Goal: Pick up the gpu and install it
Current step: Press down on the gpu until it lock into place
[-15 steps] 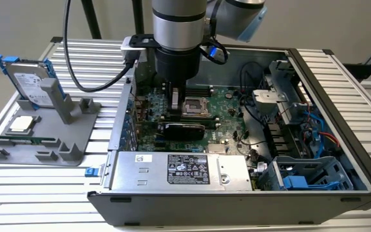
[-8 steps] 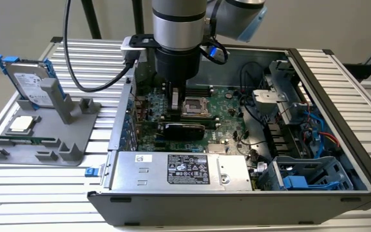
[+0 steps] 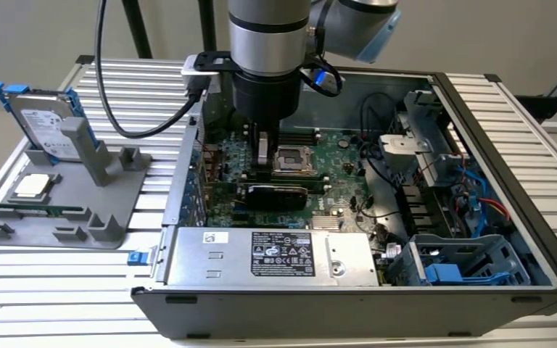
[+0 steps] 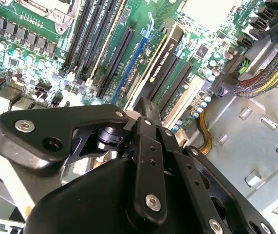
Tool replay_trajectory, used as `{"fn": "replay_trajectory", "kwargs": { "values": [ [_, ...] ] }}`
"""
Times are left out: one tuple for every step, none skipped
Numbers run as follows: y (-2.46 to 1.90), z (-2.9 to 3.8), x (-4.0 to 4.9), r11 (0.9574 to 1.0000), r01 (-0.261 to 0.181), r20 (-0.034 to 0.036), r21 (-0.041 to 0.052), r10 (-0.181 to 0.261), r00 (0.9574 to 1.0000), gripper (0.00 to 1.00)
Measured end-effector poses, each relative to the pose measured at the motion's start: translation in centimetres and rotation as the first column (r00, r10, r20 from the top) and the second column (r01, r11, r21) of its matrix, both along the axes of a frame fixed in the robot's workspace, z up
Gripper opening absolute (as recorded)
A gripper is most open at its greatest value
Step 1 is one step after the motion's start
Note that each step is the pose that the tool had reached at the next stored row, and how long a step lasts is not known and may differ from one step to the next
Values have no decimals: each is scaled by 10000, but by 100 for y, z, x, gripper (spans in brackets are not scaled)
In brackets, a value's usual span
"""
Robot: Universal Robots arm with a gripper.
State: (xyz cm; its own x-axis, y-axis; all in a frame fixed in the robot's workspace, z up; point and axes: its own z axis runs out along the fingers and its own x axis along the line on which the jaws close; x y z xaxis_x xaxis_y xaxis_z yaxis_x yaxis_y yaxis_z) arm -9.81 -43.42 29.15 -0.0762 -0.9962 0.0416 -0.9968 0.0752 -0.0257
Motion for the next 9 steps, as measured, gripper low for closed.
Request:
{"fn": "replay_trajectory", "kwargs": {
  "values": [
    [0, 0, 0, 10000, 0, 0, 0, 0, 10000, 0],
    [0, 0, 0, 10000, 0, 1, 0, 0, 10000, 0],
    [0, 0, 0, 10000, 1, 1, 0, -1, 10000, 0],
    [0, 0, -1, 10000, 3, 1, 0, -3, 10000, 0],
    [0, 0, -1, 10000, 2, 1, 0, -2, 10000, 0],
    [0, 0, -1, 10000, 2, 4, 0, -2, 10000, 0],
    [0, 0, -1, 10000, 2, 6, 0, -2, 10000, 0],
    [0, 0, -1, 10000, 2, 6, 0, -2, 10000, 0],
    [0, 0, -1, 10000, 3, 6, 0, -3, 10000, 0]
  ]
}}
